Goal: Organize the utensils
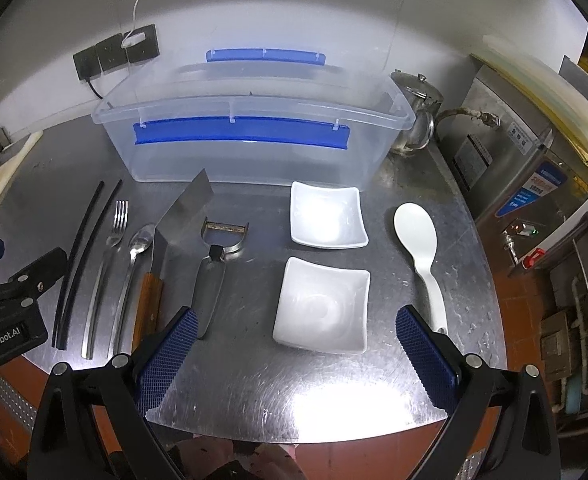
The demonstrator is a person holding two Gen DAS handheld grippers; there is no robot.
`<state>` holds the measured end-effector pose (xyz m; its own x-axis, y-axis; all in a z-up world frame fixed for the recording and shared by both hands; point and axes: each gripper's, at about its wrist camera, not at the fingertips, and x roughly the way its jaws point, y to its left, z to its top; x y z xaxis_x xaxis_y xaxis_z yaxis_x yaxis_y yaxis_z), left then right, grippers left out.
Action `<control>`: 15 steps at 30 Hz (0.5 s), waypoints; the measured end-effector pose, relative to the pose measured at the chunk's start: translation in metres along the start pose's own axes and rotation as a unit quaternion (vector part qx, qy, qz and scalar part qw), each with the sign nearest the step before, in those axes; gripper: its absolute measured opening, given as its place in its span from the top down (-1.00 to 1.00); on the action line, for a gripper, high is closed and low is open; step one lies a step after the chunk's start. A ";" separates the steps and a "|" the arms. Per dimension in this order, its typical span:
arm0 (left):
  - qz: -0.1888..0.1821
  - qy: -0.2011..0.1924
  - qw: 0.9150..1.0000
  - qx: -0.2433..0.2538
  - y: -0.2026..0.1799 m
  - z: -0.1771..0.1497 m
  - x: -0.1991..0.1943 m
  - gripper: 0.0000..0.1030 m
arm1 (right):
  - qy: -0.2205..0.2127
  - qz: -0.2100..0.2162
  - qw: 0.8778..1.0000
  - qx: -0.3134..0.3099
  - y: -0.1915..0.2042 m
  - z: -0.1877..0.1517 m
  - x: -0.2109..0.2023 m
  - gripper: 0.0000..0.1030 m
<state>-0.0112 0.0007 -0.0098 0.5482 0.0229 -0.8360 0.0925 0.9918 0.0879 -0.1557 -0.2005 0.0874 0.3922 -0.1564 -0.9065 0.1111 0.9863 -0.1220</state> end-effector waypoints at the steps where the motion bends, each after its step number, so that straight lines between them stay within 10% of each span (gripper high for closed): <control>1: 0.000 0.001 1.000 0.000 0.000 0.000 0.000 -0.86 | 0.001 0.000 1.000 -0.001 0.000 0.000 0.000 -0.92; 15: 0.001 0.008 1.000 0.002 0.000 0.000 0.004 -0.86 | 0.011 -0.004 1.000 -0.005 0.003 -0.001 0.004 -0.92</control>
<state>-0.0094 0.0012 -0.0130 0.5357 0.0262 -0.8440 0.0947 0.9914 0.0908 -0.1548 -0.1980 0.0826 0.3720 -0.1631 -0.9138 0.1042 0.9856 -0.1335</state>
